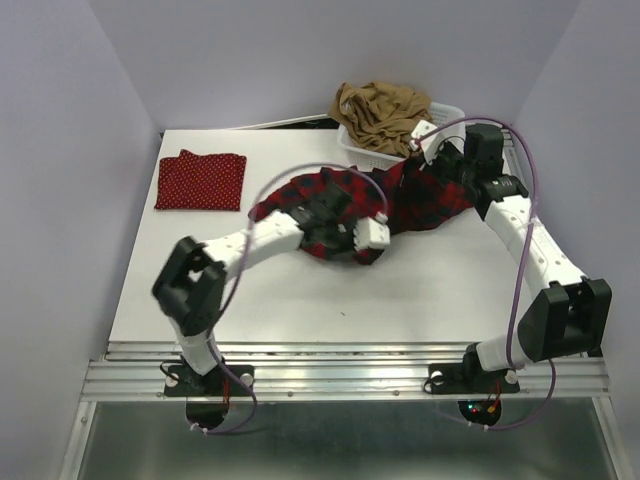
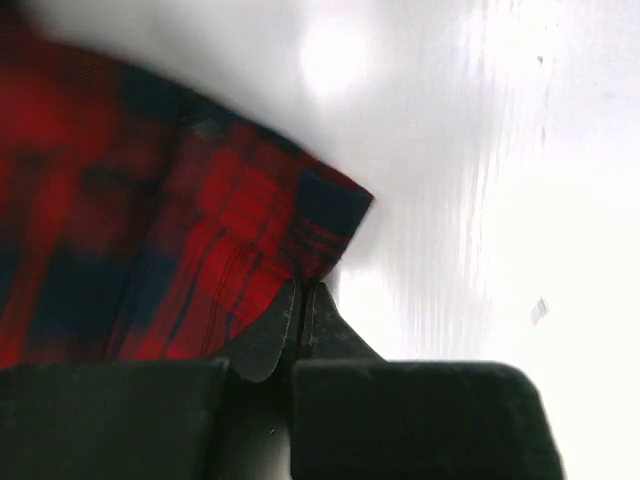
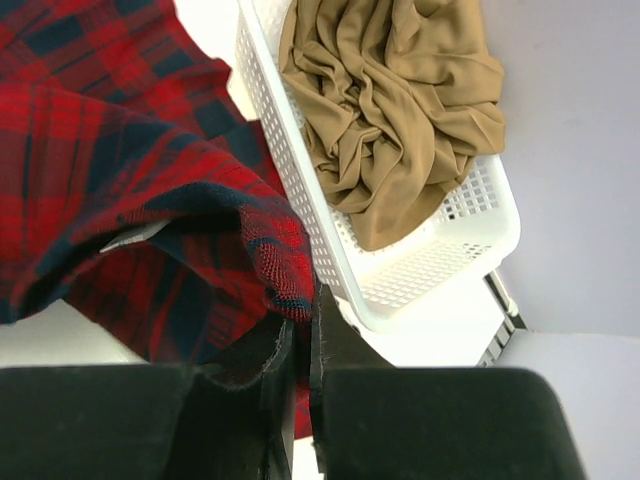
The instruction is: Fold and stack the skirts
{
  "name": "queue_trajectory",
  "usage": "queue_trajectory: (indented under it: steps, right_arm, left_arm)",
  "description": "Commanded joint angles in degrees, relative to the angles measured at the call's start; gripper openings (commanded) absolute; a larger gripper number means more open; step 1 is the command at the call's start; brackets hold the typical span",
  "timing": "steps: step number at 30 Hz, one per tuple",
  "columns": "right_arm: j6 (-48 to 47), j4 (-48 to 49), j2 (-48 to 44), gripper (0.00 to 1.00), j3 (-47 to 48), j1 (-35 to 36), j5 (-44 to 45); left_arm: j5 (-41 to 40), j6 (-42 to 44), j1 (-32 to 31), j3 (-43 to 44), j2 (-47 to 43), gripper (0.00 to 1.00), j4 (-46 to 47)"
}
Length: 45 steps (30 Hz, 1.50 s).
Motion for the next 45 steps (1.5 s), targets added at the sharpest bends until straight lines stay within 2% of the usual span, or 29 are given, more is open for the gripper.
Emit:
queue_trajectory:
  steps: [1,4,7,11,13,15,16,17,18,19,20,21,22,24,25,26,27,30,31,33,34,36,37,38,41,42,45]
  right_arm:
    - [3.4,4.3,-3.6,0.01,4.2,-0.4,-1.3]
    - [6.8,7.1,-1.6,0.01,7.4,-0.4,-2.5]
    - [9.9,8.4,1.4,0.01,12.4,-0.4,-5.1]
    - [14.0,12.6,9.5,0.01,22.0,1.2,-7.1]
    - [17.4,14.3,16.9,0.01,27.9,1.9,-7.2]
    - [21.0,18.6,22.3,0.01,37.8,2.4,-6.1]
    - [22.0,20.6,28.2,0.01,45.8,2.4,-5.3]
    - [22.9,21.2,31.4,0.01,50.4,2.4,-4.8]
    - [24.2,22.0,34.7,0.01,55.0,3.0,-4.3]
    - [24.5,22.9,41.3,0.01,60.0,3.0,-3.4]
    - [24.7,23.6,44.4,0.01,69.7,3.5,-2.6]
    - [25.1,25.2,47.1,0.01,73.2,4.2,-1.9]
    - [25.1,31.7,50.5,0.01,75.2,4.2,-0.9]
    - [24.2,42.2,51.3,0.01,71.6,5.7,-0.5]
    - [23.7,52.1,51.5,0.01,69.6,5.7,-0.5]
    - [23.3,54.5,51.8,0.01,69.0,6.6,-0.6]
    - [23.6,55.2,54.3,0.01,72.9,6.6,-0.4]
    - [27.4,59.7,56.4,0.01,76.6,7.4,2.4]
    - [27.5,60.8,55.3,0.01,72.7,7.4,2.3]
    - [26.9,64.1,49.1,0.01,63.9,7.4,-0.8]
    - [26.3,65.2,46.9,0.01,53.9,7.4,-2.6]
    - [23.5,66.8,42.5,0.01,43.5,7.4,-8.8]
    - [21.9,67.9,38.4,0.01,38.1,7.4,-10.9]
    - [19.7,70.1,36.3,0.01,27.3,7.4,-15.5]
    - [11.3,71.5,28.6,0.01,11.9,7.4,-23.0]
    - [6.9,71.6,24.9,0.01,2.7,7.4,-24.4]
    - [2.9,71.3,19.4,0.01,-12.0,6.1,-28.6]
  left_arm:
    - [11.7,-8.4,14.6,2.8,-20.9,0.0,-6.5]
    - [14.6,-10.2,23.7,5.2,-27.1,0.0,-6.8]
    - [16.4,-13.8,29.4,7.9,-28.7,0.0,-5.4]
    - [18.3,-22.5,42.2,11.6,-26.9,0.0,3.4]
    - [18.7,-25.8,45.8,16.6,-23.6,0.0,6.0]
    - [18.8,-28.7,49.9,22.0,-19.9,0.0,7.5]
    - [19.1,-31.0,50.6,29.0,-15.6,0.0,7.4]
    - [19.1,-32.2,52.8,32.7,-13.2,0.0,7.4]
    - [19.6,-33.3,54.8,40.0,-9.1,0.0,7.9]
    - [19.7,-35.4,55.7,43.6,-7.2,0.0,8.5]
    - [19.2,-35.9,56.5,46.3,-5.6,0.0,9.4]
    - [18.1,-36.0,57.1,48.9,-4.5,0.0,11.2]
    - [17.0,-36.3,58.0,53.7,-1.9,0.0,12.2]
    - [16.3,-36.3,58.6,60.7,1.1,0.0,13.5]
    - [15.4,-36.0,58.7,62.5,1.6,0.0,13.7]
    - [15.0,-35.7,58.7,63.2,1.6,0.0,14.3]
    - [15.0,-34.5,58.8,63.4,1.4,0.0,15.9]
    - [13.6,-32.3,58.7,57.0,-3.6,0.0,22.2]
    - [13.7,-30.0,58.7,50.9,-7.5,0.0,23.8]
    - [15.4,-27.5,58.3,44.8,-12.5,0.0,26.4]
    - [15.8,-24.4,57.9,39.9,-13.7,0.0,26.0]
    - [17.2,-19.8,56.0,33.7,-16.5,0.0,24.1]
    - [17.2,-16.8,55.2,26.1,-19.8,0.0,23.3]
    - [17.0,-9.8,54.1,22.1,-21.6,0.0,20.8]
    - [16.3,2.1,48.6,5.3,-29.3,0.0,14.9]
    - [16.0,8.5,45.9,-2.6,-33.3,0.0,11.1]
    - [16.1,14.9,41.5,-12.4,-39.3,0.0,4.6]
